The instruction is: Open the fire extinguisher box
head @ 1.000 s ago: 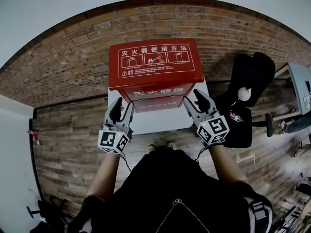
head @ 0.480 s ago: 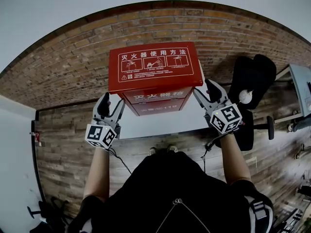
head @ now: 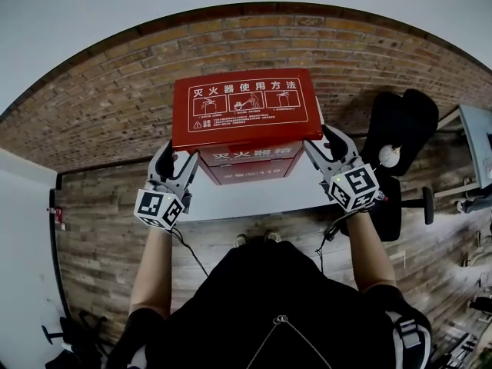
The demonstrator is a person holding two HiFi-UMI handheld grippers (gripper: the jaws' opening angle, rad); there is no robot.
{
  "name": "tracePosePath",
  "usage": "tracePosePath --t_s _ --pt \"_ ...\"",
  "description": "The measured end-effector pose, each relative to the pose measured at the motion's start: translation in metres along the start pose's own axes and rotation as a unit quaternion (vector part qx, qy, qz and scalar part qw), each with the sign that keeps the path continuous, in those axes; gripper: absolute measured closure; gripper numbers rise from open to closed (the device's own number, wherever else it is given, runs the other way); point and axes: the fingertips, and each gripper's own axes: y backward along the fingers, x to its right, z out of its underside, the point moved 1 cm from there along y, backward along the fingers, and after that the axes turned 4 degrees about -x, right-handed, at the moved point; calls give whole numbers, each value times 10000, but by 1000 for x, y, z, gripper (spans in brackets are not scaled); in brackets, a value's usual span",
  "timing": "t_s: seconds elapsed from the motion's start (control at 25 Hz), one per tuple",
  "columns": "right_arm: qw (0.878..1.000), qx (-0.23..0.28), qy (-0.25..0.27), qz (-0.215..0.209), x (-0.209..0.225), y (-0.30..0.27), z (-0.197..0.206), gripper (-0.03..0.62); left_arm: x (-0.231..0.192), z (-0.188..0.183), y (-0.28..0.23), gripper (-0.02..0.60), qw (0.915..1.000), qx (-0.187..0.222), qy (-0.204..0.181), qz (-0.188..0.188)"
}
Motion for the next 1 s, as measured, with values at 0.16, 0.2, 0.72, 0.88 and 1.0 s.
tracePosePath --t_s 0.16,0.2,0.72,0.88,1.0 --pt "10000 -38 11 -22 0 -1 0 350 -2 -2 -2 254 10000 29 5 -37" --pt "10000 -56 12 -25 0 -1 0 351 -2 -2 -2 255 10000 16 -11 -36" --pt "9985 389 -354 -175 8 9 -50 358 -1 -51 -4 265 9992 358 -172 9" --pt "9969 603 -434 -261 15 6 -81 358 -6 -77 -13 277 9979 304 -554 -113" --pt "9973 692 -51 -230 18 0 -106 358 -14 -102 -19 285 9971 426 -623 -128"
